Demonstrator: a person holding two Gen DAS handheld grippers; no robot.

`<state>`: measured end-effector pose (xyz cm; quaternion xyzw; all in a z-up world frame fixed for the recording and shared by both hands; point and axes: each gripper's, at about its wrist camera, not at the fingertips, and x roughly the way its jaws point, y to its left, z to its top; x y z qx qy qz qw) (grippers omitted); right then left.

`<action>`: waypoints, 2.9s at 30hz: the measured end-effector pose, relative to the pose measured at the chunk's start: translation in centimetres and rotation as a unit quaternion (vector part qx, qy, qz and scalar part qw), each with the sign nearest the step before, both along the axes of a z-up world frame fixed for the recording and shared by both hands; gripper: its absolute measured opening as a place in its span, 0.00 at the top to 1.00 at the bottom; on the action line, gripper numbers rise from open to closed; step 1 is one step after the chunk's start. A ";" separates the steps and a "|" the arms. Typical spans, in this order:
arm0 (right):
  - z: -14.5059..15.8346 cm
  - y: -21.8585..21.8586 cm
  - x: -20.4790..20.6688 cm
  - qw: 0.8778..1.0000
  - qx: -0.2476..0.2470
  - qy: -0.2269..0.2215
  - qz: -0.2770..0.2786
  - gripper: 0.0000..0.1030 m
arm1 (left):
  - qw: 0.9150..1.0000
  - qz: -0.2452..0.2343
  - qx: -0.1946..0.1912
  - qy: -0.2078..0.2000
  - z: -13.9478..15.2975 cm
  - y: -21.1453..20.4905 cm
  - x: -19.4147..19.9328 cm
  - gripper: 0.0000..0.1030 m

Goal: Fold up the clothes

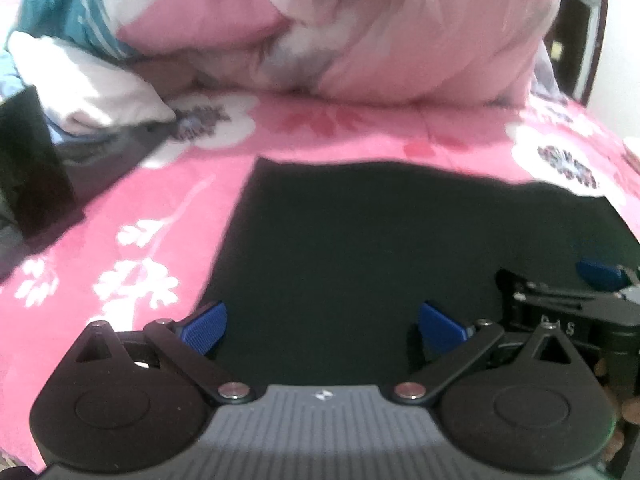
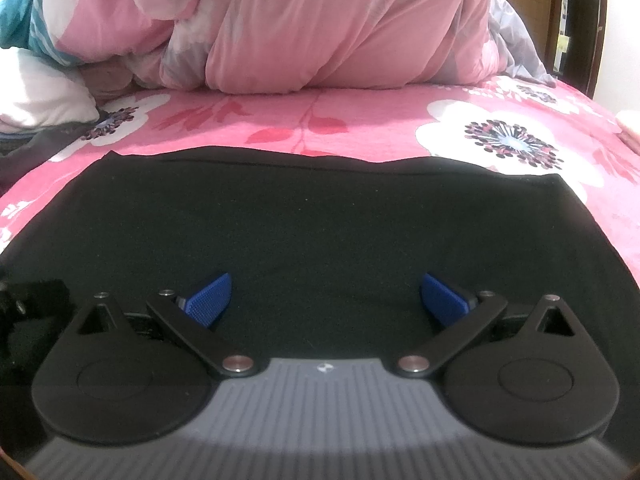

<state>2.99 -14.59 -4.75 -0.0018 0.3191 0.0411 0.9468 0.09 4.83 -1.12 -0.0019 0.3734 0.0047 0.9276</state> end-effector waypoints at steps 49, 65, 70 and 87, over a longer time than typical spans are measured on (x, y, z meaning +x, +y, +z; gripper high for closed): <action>-0.2 0.2 -0.3 1.000 -0.003 -0.011 -0.006 0.01 | 0.999 0.005 -0.006 -0.036 -2.0 -0.9 0.4 0.00; -0.4 0.1 -0.4 1.000 -0.001 -0.016 -0.006 0.01 | 0.998 -0.018 -0.015 -0.065 -3.4 -0.6 1.2 0.00; -0.3 0.1 -0.4 1.000 -0.001 -0.017 -0.005 0.01 | 0.997 -0.015 -0.020 -0.068 -3.3 -0.4 1.1 0.00; -0.3 -0.1 -0.3 1.000 0.012 -0.011 -0.006 0.01 | 0.990 0.079 -0.067 -0.093 -0.2 3.2 -8.0 0.00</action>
